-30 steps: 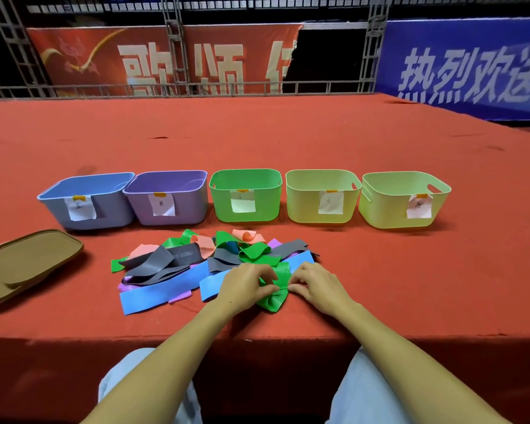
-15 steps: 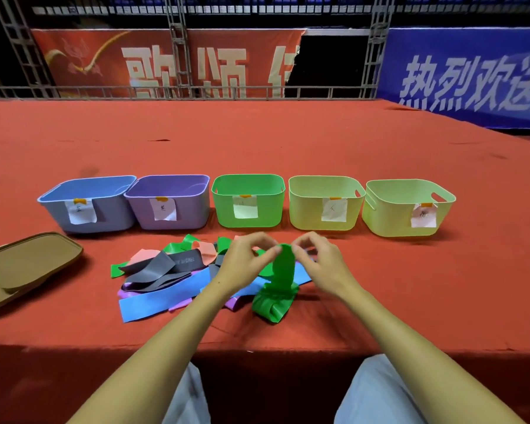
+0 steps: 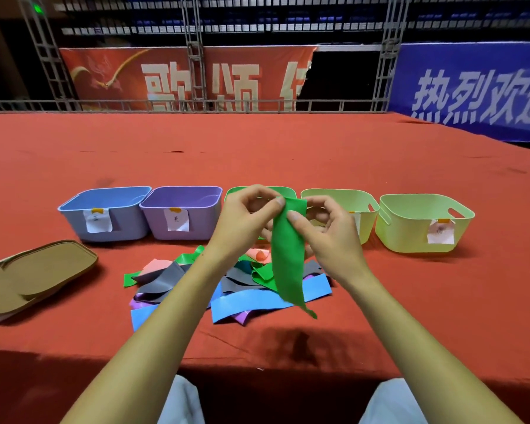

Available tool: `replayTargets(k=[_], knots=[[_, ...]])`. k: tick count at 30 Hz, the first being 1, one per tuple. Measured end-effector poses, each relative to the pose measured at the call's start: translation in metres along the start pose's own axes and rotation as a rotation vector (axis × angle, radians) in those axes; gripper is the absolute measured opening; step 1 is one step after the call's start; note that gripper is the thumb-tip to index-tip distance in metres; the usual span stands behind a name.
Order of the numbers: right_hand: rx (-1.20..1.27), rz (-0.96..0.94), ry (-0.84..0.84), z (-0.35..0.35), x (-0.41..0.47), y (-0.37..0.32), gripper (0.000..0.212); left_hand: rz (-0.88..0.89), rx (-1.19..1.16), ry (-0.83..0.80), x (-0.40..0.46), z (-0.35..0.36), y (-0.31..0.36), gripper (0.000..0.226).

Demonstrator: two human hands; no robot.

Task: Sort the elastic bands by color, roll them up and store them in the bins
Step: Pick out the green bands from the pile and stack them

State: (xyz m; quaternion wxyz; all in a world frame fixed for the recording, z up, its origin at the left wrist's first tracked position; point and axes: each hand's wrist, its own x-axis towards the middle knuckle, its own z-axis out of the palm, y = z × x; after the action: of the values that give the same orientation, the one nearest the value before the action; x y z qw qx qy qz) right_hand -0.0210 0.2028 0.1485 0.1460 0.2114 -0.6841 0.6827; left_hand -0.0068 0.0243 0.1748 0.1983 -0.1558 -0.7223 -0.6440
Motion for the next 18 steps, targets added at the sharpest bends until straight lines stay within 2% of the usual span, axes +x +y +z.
replayTargets(k=[4,12,15,18], knots=[[-0.038,0.052,-0.027,0.006,0.012,0.023,0.023,-0.125,-0.035,-0.006,0.009,-0.008,-0.022,0.014],[-0.055,0.275,-0.107,0.022,0.045,0.127,0.015,-0.238,0.139,0.062,0.02,-0.024,-0.129,0.012],[-0.086,0.302,-0.102,0.019,0.054,0.159,0.014,-0.268,0.152,0.107,0.021,-0.036,-0.157,0.011],[-0.218,0.237,-0.145,0.013,0.056,0.183,0.011,-0.289,0.135,0.158,0.022,-0.054,-0.176,0.013]])
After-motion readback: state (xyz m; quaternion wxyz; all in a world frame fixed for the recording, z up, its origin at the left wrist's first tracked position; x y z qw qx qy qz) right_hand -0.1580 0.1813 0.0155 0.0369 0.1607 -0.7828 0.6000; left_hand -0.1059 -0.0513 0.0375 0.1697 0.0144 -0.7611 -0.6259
